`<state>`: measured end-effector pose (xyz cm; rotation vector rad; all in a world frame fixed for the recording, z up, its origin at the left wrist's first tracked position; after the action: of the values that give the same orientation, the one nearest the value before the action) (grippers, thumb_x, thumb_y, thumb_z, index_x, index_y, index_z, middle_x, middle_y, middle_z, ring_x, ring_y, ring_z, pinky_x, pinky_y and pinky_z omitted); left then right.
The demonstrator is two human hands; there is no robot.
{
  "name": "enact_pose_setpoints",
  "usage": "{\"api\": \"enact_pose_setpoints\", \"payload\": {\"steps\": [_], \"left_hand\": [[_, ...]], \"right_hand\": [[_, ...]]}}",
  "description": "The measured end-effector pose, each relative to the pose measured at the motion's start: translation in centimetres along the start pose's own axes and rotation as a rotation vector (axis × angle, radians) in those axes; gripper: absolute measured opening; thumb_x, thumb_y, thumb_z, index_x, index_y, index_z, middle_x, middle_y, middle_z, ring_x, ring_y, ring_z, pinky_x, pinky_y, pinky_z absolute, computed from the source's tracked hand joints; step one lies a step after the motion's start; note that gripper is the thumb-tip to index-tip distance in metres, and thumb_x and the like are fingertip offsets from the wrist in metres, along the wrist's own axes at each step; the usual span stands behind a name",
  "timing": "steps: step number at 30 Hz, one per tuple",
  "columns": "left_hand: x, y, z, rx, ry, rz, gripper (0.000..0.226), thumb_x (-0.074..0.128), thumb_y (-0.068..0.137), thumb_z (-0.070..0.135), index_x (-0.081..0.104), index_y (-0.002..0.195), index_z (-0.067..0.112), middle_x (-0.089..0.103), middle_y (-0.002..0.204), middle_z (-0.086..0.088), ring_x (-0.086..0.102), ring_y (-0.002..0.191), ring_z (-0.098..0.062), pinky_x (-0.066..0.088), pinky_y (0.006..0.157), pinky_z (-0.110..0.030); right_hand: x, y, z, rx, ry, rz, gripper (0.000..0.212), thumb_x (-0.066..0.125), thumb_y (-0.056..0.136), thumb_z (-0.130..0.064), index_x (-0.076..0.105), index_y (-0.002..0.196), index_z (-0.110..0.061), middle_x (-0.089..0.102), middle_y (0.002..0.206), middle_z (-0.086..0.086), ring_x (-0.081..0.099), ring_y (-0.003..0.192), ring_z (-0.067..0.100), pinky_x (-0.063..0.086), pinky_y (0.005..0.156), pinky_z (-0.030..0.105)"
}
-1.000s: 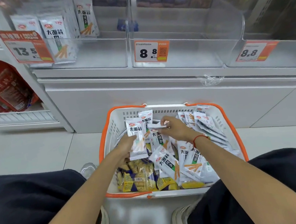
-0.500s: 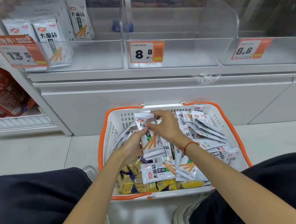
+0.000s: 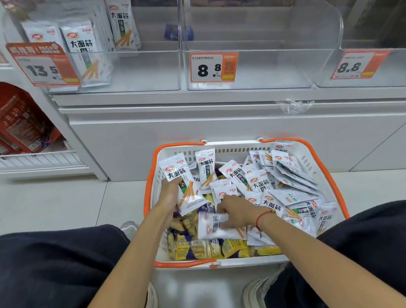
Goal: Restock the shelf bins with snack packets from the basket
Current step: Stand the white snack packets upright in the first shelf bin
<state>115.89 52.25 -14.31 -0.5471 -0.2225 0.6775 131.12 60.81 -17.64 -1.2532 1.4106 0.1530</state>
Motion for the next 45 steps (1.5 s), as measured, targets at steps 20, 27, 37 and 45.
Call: {"api": "enact_pose_setpoints", "payload": {"steps": [20,27,37,45], "left_hand": [[3.1,1.0,-1.2,-0.093,-0.247,-0.109,0.033,0.035,0.101,0.034,0.065,0.102,0.019,0.072,0.073,-0.001,0.066,0.073,-0.016,0.051,0.068,-0.030],[1.5,2.2,-1.1,-0.085,-0.363,-0.013,0.026,0.035,0.102,0.030,0.057,0.092,0.024,0.067,0.089,0.000,0.063,0.082,-0.018,0.048,0.090,-0.041],[0.4,2.8,-2.0,-0.089,-0.383,0.118,0.030,0.034,0.104,0.030,0.052,0.123,0.016,0.066,0.096,-0.003,0.063,0.077,-0.016,0.049,0.069,-0.032],[-0.2,1.1,-1.1,-0.126,-0.193,0.102,0.053,0.036,0.095,0.043,0.038,0.140,0.015,0.062,0.121,-0.012,0.061,0.105,-0.029,0.046,0.098,-0.047]], "right_hand": [[-6.8,-0.2,-4.2,0.003,0.627,0.678,0.041,0.072,0.082,-0.028,0.064,0.122,-0.020,0.063,0.091,-0.005,0.057,0.077,0.010,0.051,0.074,0.029],[-6.4,0.0,2.4,0.374,0.481,0.498,0.023,0.054,0.092,-0.019,0.050,0.071,-0.010,0.051,0.069,0.002,0.047,0.059,0.017,0.041,0.062,0.025],[-0.8,1.5,-0.9,0.467,0.003,0.198,0.058,0.058,0.090,-0.044,0.044,0.129,-0.003,0.056,0.124,0.011,0.059,0.109,0.025,0.048,0.081,0.033],[-1.9,-0.6,0.6,0.318,0.350,0.277,0.040,0.060,0.091,-0.034,0.039,0.116,-0.010,0.054,0.091,0.005,0.054,0.079,0.020,0.041,0.068,0.030]]}}
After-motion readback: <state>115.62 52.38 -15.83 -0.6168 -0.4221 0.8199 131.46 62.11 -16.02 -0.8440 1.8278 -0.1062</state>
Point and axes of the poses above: each hand's wrist, its own y-axis towards the middle knuckle, its own x-axis out of the palm, z = x × y, the point moved 2 cm from there along y, towards the middle knuckle
